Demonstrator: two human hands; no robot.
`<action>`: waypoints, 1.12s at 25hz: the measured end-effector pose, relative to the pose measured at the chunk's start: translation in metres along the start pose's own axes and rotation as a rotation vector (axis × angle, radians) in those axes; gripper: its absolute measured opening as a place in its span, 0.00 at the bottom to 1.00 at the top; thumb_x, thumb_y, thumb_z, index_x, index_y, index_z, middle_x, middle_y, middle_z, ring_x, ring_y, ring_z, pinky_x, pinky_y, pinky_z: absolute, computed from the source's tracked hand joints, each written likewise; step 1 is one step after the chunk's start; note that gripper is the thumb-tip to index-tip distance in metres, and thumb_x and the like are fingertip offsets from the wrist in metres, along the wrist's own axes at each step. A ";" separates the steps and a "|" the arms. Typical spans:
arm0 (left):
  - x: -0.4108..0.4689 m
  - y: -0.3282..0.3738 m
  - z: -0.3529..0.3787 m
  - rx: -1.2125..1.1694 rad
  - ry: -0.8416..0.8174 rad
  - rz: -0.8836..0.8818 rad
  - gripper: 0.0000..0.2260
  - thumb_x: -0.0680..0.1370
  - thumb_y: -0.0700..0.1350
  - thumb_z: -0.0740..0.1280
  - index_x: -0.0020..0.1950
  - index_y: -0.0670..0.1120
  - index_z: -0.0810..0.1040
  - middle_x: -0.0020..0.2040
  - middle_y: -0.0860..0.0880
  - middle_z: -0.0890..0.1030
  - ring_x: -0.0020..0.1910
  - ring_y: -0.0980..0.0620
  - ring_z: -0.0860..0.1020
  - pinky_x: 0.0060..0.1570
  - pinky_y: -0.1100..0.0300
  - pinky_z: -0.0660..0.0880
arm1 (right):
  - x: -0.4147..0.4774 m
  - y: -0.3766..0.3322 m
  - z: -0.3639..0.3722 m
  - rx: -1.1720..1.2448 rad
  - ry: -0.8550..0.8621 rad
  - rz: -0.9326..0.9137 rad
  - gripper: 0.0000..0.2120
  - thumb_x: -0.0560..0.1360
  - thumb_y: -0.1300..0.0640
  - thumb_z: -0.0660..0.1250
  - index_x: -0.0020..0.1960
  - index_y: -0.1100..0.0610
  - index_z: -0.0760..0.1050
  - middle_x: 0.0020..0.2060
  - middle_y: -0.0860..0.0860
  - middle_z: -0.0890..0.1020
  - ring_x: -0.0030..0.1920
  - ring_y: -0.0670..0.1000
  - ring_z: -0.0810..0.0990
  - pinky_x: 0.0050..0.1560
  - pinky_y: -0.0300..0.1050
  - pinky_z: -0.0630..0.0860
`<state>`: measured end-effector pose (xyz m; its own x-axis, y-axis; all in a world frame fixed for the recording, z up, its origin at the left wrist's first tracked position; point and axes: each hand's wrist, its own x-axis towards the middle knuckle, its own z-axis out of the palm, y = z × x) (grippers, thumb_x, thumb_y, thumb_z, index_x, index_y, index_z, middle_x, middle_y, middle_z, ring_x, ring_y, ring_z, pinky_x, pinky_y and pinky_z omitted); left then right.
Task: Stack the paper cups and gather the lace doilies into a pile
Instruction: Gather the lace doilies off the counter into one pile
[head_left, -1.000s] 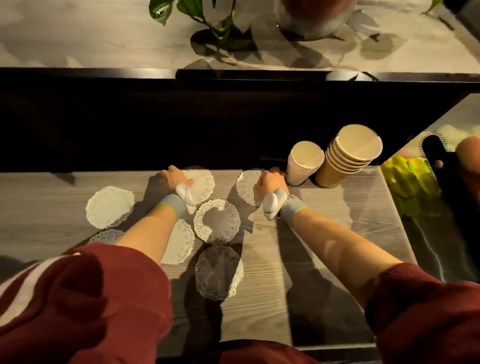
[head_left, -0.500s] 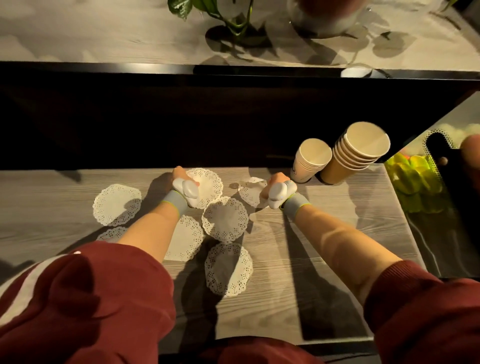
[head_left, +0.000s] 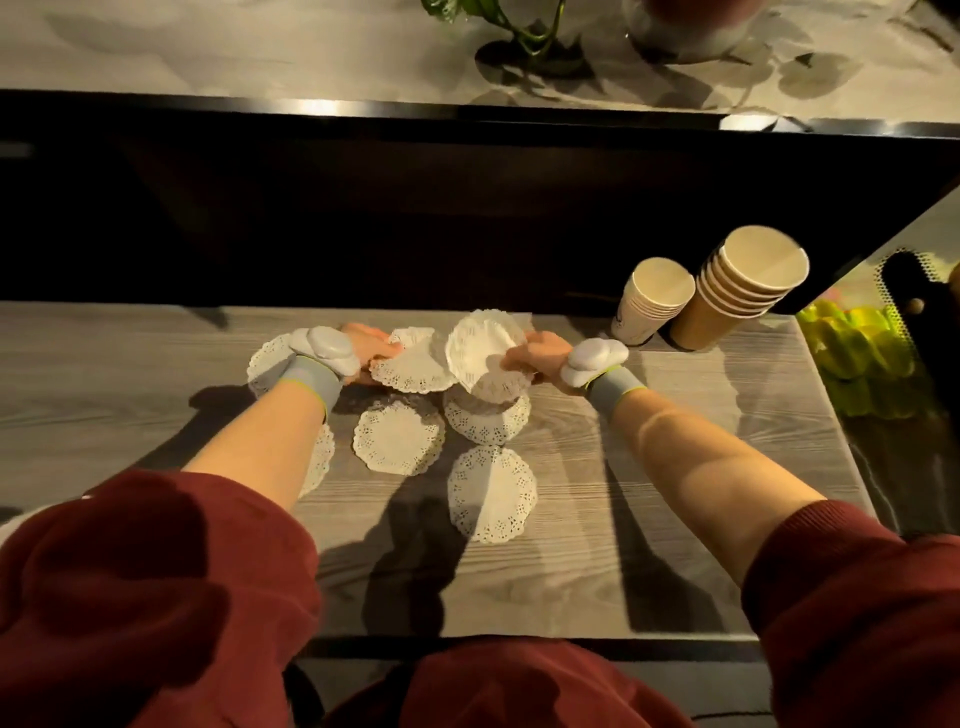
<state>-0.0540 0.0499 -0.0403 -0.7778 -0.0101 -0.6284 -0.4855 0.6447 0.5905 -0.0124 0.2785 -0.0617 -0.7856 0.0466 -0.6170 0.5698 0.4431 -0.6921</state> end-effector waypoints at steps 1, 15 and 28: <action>-0.004 -0.007 -0.001 0.170 -0.031 0.000 0.23 0.76 0.44 0.67 0.70 0.40 0.69 0.72 0.41 0.70 0.71 0.40 0.67 0.68 0.49 0.66 | 0.000 0.001 0.004 -0.216 -0.008 0.012 0.10 0.69 0.55 0.68 0.32 0.52 0.71 0.32 0.51 0.76 0.37 0.53 0.74 0.43 0.46 0.71; -0.013 -0.048 0.027 0.647 0.043 0.129 0.12 0.71 0.40 0.71 0.49 0.37 0.73 0.54 0.36 0.78 0.51 0.43 0.76 0.53 0.47 0.76 | 0.007 0.009 0.043 -0.721 0.063 -0.059 0.26 0.64 0.63 0.72 0.60 0.62 0.71 0.44 0.55 0.79 0.48 0.58 0.79 0.42 0.49 0.78; 0.023 -0.069 -0.074 -0.114 0.356 0.105 0.16 0.76 0.38 0.65 0.60 0.29 0.75 0.52 0.39 0.78 0.47 0.51 0.69 0.35 0.66 0.68 | -0.020 -0.014 0.045 -0.189 -0.165 -0.040 0.23 0.72 0.50 0.70 0.64 0.58 0.73 0.60 0.57 0.80 0.59 0.57 0.78 0.65 0.54 0.72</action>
<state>-0.0676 -0.0512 -0.0579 -0.9056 -0.2262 -0.3587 -0.4218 0.5677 0.7070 0.0058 0.2314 -0.0565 -0.7476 -0.1141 -0.6542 0.4718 0.6019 -0.6442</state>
